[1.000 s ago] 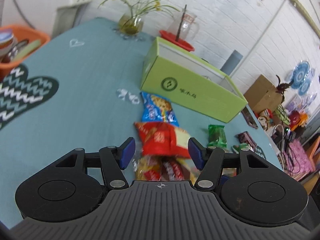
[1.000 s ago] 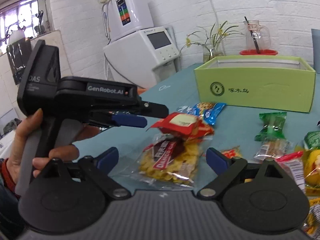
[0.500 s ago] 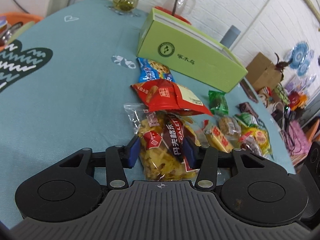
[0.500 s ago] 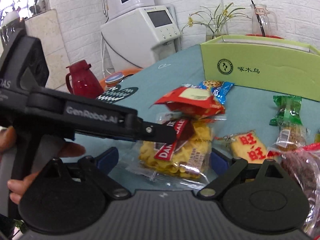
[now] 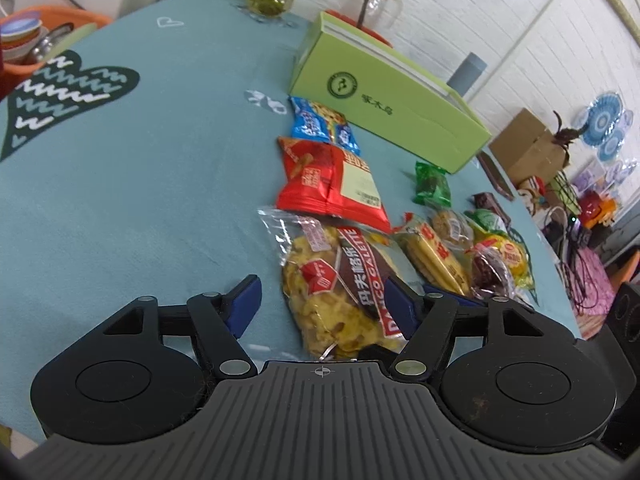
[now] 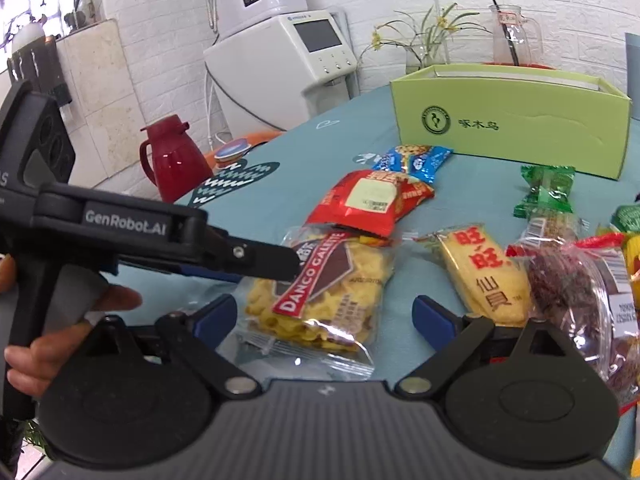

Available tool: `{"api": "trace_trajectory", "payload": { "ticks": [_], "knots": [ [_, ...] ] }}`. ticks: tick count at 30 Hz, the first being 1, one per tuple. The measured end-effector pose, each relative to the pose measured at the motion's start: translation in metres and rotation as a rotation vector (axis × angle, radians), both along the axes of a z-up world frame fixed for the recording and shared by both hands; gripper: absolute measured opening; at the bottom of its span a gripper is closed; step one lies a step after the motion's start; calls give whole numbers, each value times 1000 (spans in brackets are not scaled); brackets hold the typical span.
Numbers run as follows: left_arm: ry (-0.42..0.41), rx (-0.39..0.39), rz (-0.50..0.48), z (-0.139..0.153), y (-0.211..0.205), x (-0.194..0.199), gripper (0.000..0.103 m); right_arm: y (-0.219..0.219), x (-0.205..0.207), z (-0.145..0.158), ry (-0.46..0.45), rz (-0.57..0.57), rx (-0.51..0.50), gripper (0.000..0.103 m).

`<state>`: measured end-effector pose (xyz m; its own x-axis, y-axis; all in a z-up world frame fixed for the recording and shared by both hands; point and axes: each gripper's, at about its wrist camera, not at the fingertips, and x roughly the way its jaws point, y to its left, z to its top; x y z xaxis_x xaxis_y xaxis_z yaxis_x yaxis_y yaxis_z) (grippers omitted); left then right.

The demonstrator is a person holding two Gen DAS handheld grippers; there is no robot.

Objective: Organize snacks
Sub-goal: 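Grasp the Danco Galette bag with both grippers, then lower the Danco Galette bag into the green box and release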

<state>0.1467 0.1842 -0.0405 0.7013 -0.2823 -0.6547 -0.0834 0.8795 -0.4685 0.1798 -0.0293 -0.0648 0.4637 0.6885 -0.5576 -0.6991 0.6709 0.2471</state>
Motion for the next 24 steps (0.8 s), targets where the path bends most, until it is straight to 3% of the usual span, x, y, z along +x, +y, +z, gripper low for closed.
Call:
{"api": "trace_trajectory", "payload": {
  "ticks": [2,4,5,7,11,17,20,24],
  "knots": [
    [2,12,-10,-3,-5,2,48,4,3,-3,12,9,0,94],
    [-5,36,-27,-3,-12,2,36,10,1,-4,-4,27,-20,93],
    [-5,36,-31,-3,-13,1,34,11,-2,-3,-5,44,-15,83],
    [-4,46,-27,-1,-12,-4,27,12,-10,-1,-24,46,-28,81],
    [-6,0,-5,11,-5,-20,26,7,-26,12,-34,42,14,78],
    [-88,27,22,44,-7,-28,26,9,-30,39,-109,32,62,81],
    [-119,55,26,57,-10,-18,27,12,-20,49,-141,22,74,82],
    [-154,65,9,76,-13,27,28,15,12,67,-198,-14,62,83]
  ]
}}
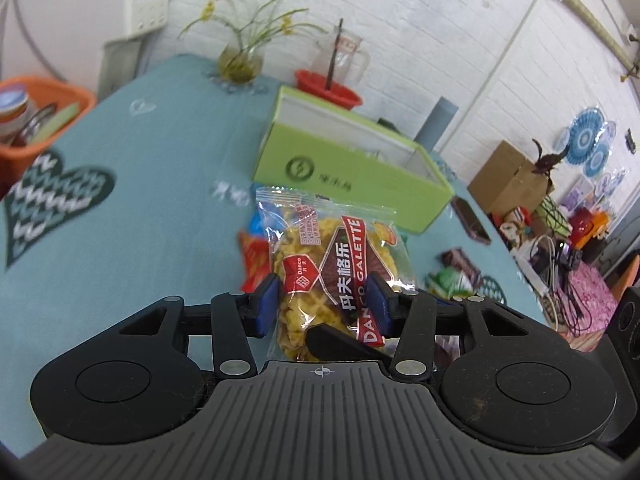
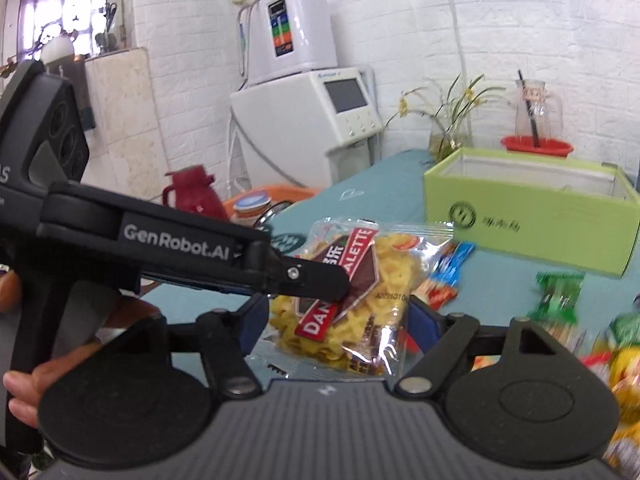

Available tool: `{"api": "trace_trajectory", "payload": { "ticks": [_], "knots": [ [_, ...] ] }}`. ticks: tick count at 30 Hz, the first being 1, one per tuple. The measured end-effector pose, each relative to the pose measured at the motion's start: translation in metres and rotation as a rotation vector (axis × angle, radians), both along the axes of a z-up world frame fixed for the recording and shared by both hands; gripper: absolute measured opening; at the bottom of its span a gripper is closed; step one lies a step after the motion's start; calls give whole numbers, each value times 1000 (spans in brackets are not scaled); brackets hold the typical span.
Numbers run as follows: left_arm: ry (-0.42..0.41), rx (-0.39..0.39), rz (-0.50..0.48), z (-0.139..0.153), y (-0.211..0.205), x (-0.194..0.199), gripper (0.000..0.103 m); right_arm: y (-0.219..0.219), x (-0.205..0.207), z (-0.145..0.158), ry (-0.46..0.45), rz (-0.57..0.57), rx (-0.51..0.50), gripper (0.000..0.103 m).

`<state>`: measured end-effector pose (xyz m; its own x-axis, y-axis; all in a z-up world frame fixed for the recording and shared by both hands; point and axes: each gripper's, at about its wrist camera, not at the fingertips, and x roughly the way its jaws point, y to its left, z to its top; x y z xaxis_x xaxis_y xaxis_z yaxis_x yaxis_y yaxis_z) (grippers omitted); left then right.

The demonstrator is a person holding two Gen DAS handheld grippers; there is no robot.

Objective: Organize snacks
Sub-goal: 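Lower the Danco Galette bag into the green box and release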

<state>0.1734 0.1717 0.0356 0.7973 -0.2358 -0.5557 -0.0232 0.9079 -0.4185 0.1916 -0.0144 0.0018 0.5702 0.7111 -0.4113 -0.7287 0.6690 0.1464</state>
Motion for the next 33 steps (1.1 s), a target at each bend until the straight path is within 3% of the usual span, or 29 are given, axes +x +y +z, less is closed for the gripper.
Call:
{"api": "trace_trajectory", "payload": {
  "ticks": [4,9,12,17,21,25,29,33],
  "knots": [
    [-66,1,-55,31,-3,76,29,0,61,30,-82,-57,-28,83],
    [-73,29,-89,56,-6,179,29,4,161,53,-56,-103,-40,83],
    [-53,57,-84,53,-3,227,29,11,211,50,-16,-106,-46,83],
    [12,74,-77,20,6,281,29,25,266,20,59,-94,-64,83],
    [51,111,-76,-5,10,296,37,35,282,-4,94,-87,-97,83],
    [12,113,-75,3,14,283,40,29,274,3,57,-104,-83,84],
    [-51,123,-76,23,16,244,50,4,236,26,-12,-115,-18,90],
    [-84,123,-83,27,20,194,51,-15,184,29,-26,-106,23,92]
  ]
}}
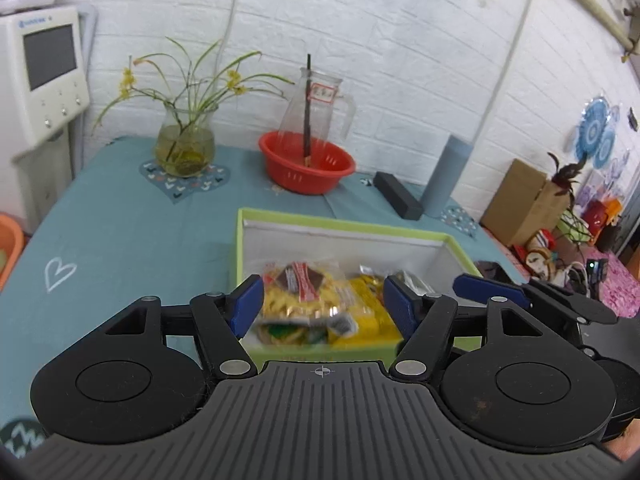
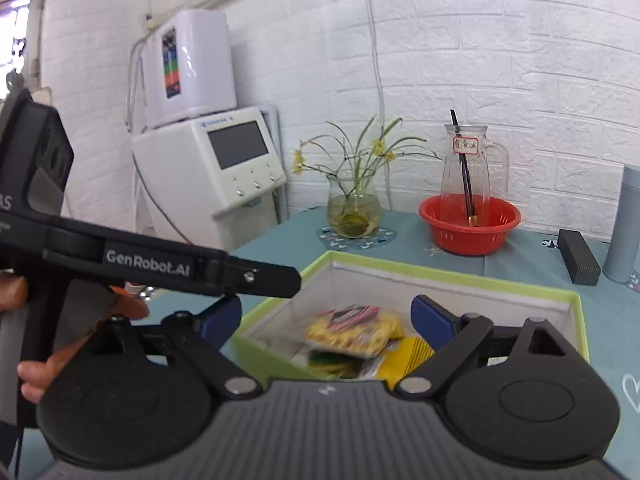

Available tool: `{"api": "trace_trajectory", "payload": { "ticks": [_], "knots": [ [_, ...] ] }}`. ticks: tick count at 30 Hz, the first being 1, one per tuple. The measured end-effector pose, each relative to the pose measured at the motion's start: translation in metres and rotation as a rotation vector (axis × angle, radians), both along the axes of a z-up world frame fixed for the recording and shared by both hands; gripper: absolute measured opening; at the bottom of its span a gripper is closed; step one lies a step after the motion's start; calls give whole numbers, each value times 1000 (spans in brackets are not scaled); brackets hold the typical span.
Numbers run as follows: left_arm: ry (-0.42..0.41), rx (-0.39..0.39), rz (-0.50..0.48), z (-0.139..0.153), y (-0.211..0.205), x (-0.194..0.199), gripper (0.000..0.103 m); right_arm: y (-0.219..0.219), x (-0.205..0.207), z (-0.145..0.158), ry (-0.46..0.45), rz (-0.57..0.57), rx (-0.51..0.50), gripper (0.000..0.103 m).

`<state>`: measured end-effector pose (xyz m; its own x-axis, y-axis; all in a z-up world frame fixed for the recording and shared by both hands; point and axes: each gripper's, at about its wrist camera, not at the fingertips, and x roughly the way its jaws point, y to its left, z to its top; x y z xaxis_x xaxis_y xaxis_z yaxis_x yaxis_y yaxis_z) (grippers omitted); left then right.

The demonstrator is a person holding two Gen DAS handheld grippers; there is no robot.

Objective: Organize snacks
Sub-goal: 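Lower the Danco Galette bag into the green box and release, then grasp the red snack bag with both grippers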

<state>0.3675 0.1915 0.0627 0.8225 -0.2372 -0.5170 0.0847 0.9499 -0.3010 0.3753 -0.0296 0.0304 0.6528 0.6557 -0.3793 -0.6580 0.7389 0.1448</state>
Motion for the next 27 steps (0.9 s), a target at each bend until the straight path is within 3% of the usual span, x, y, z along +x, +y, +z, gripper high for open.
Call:
{"api": "trace_trajectory", "payload": {
  "ticks": [7,12,14,20,22,23,27],
  "knots": [
    [102,-26,7,-39,5,-74,53,7,-77,-48,174,80,10,92],
    [197,-47,38,-75,5,-107,50,30,-104,-80,262,113,-27,92],
    [226,-66,35,-84,6,-110,43,39,-107,-87,268,106,-55,92],
    [250,-88,22,-92,1,-110,42,56,-112,-97,266,126,-112,90],
    [249,-97,7,-92,-2,-112,27,59,-118,-96,244,135,-139,87],
    [250,-101,-4,-92,-4,-114,25,60,-120,-96,242,147,-144,82],
    [234,-50,-4,-89,-18,-128,23,59,-135,-94,215,147,-179,81]
  ]
}}
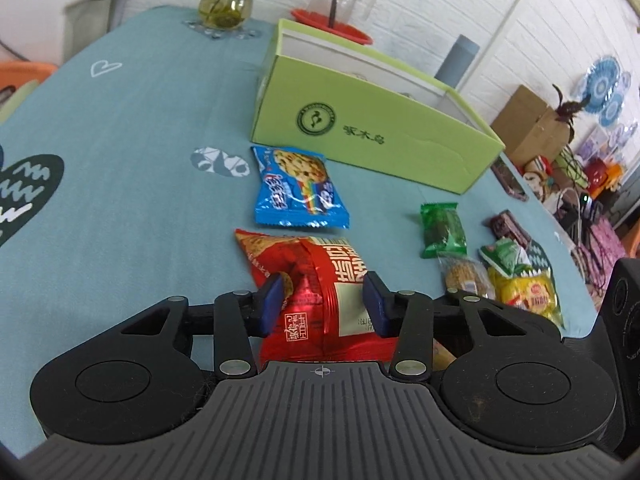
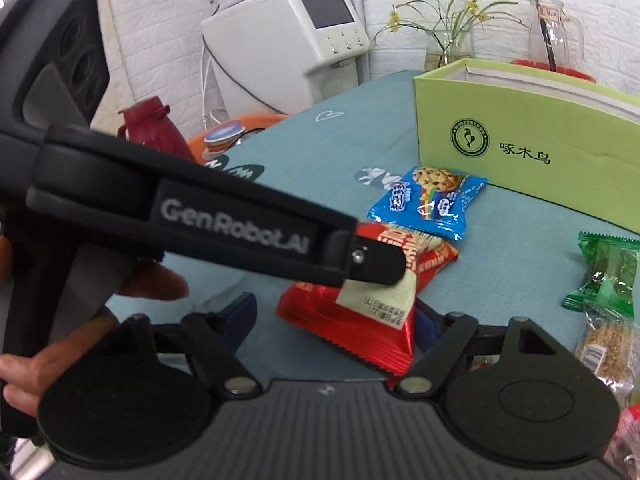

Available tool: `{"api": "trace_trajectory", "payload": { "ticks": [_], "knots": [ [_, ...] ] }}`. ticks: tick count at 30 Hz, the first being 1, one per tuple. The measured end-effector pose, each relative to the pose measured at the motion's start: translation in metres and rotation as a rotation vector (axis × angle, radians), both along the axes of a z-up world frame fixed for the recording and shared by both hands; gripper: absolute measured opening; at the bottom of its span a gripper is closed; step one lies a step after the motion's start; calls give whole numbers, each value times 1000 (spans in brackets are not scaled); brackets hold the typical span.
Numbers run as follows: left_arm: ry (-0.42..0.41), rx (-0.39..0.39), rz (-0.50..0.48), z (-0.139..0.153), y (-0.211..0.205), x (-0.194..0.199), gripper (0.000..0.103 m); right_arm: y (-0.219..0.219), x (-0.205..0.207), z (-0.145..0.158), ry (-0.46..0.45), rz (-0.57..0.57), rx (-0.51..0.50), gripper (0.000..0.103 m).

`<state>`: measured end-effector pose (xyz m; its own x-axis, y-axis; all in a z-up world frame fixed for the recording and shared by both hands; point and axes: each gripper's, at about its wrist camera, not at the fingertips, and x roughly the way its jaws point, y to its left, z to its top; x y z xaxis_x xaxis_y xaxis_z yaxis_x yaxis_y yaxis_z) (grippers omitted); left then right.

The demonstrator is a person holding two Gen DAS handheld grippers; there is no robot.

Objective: Organize snacks
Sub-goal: 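Grasp the red snack bag with both grippers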

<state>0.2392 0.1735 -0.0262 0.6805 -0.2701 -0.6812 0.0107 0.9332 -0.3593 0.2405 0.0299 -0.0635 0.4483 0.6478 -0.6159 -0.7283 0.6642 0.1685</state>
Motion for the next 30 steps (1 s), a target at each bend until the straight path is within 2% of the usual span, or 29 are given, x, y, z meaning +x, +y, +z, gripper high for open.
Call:
{"api": "trace_trajectory", "payload": {
  "ticks": [9,11,14,15,16,17,19,24,30],
  "knots": [
    [-6,15,-3,1,-24,-39,24,-25,-36,1,5,-13,40,83],
    [-10,15,-15,0,-28,-45,27,-30,-43,0,-8,-12,46,82],
    [-25,-17,-8,5,-24,-56,37,-37,-48,0,-9,-17,69,82],
    [-38,-19,-1,8,-22,-60,44,-40,-50,1,-18,-25,73,82],
    [-55,-9,8,10,-22,-64,51,-43,-53,1,-28,-30,75,82],
    [-65,7,14,12,-22,-67,53,-44,-53,2,-33,-35,79,82],
    [-72,42,19,14,-24,-69,53,-47,-52,2,-27,-41,90,82],
    [-43,55,3,7,-28,-65,51,-44,-52,2,-47,-40,73,81],
    [-8,10,-1,-4,-22,-54,50,-39,-45,-1,-46,-45,56,81]
  ]
}}
